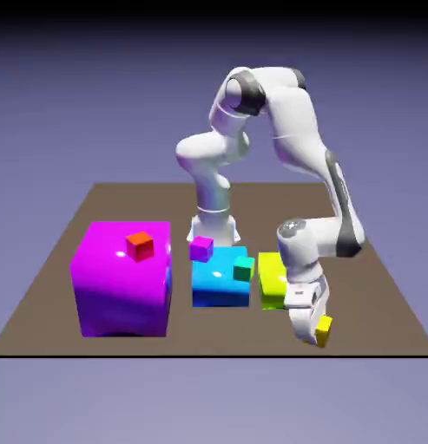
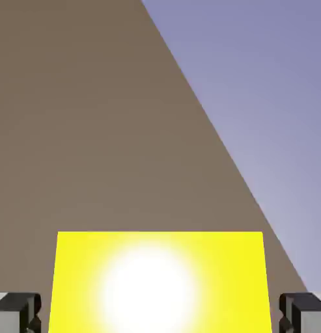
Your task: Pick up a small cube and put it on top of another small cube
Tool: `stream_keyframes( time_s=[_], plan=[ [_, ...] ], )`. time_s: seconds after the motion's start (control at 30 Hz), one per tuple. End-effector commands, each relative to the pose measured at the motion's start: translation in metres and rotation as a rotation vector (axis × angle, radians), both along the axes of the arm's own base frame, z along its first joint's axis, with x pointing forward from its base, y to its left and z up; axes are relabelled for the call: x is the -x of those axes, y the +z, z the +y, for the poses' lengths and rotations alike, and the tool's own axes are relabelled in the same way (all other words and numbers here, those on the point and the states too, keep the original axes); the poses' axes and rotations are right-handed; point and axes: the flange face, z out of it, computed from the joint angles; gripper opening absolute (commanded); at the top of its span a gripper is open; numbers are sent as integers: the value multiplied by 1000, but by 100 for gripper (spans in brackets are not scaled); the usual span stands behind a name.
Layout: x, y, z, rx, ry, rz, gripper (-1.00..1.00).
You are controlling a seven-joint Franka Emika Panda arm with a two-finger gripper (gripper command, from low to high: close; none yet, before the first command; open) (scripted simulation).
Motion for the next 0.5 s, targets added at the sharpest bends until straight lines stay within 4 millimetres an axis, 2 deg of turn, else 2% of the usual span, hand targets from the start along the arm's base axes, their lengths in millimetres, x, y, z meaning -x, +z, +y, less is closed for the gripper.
stream_keyframes(
  time_s=[0.0, 0.13, 0.3, 0.47],
  plan=[
    [1, 13, -2, 1, 1, -2, -100],
    [6, 59, -17, -1, 19, 0, -100],
    [7, 108, -74, -8, 251, -13, -100],
    [25, 147, -134, -7, 476, -25, -100]
  ],
)
